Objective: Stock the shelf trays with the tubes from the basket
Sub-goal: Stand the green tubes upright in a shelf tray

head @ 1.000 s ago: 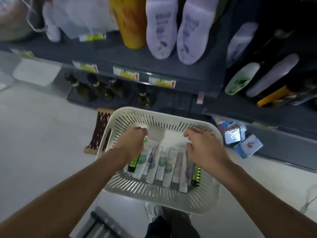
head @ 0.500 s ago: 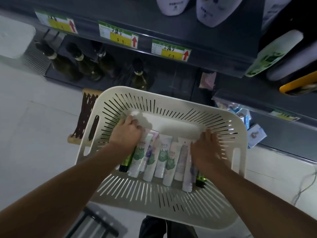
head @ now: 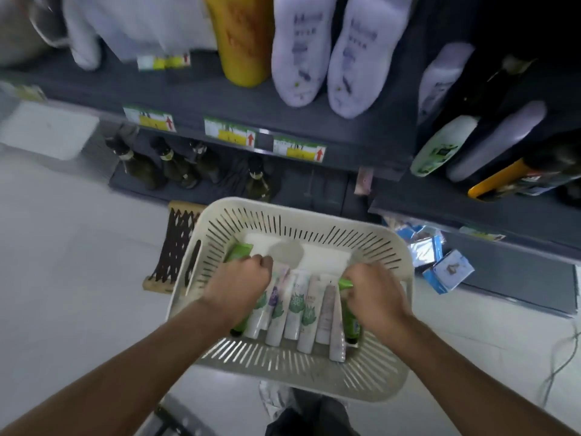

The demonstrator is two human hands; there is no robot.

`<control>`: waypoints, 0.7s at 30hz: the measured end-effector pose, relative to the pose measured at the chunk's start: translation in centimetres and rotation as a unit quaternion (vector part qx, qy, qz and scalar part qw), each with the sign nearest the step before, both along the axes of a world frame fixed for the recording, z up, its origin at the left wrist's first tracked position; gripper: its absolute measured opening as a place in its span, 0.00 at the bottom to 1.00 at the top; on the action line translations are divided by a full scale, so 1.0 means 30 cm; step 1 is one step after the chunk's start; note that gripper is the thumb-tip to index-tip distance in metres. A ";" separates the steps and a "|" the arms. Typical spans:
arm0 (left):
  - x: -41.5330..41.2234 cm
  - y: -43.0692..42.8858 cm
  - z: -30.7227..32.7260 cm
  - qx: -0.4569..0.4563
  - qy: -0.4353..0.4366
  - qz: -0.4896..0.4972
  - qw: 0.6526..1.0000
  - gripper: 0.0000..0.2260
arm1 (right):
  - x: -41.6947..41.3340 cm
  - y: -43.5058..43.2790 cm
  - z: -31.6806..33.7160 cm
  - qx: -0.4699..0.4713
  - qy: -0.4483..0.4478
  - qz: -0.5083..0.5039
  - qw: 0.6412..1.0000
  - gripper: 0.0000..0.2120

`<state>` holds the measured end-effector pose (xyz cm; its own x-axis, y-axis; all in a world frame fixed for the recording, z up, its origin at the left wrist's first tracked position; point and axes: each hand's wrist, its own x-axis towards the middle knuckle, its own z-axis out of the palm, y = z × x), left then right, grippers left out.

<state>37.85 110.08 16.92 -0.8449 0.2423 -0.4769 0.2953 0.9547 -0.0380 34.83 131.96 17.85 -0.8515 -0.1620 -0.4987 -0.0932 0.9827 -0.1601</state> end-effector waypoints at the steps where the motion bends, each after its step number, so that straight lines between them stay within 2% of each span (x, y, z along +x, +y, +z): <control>1: 0.000 0.012 0.062 -0.004 0.028 -0.004 1.000 0.19 | 0.003 0.013 0.066 -0.029 0.012 -0.007 0.999 0.04; 3: -0.020 0.041 0.197 -0.007 0.075 -0.020 0.997 0.21 | -0.008 0.050 0.211 -0.065 0.050 -0.004 0.997 0.03; 6: -0.081 0.096 0.419 0.030 0.144 -0.039 0.988 0.27 | -0.058 0.117 0.457 -0.068 0.102 0.012 0.992 0.10; 7: -0.105 0.127 0.498 0.045 0.162 -0.043 0.985 0.28 | -0.076 0.140 0.550 -0.056 0.118 0.025 0.991 0.07; 9: -0.152 0.203 0.675 0.062 0.208 -0.063 0.974 0.26 | -0.109 0.187 0.738 -0.035 0.167 0.053 0.984 0.04; 16: -0.298 0.501 1.241 0.092 0.386 -0.135 0.908 0.18 | -0.166 0.468 1.274 -0.100 0.321 0.012 0.942 0.06; 21: -0.356 0.757 1.528 0.168 0.403 -0.155 0.886 0.11 | -0.147 0.738 1.561 -0.096 0.371 -0.011 0.923 0.08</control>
<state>27.18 132.79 62.76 -0.7467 0.5361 0.3937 0.5515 0.8299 -0.0841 30.41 154.10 64.69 -0.9510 -0.1660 0.2607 -0.2286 0.9455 -0.2317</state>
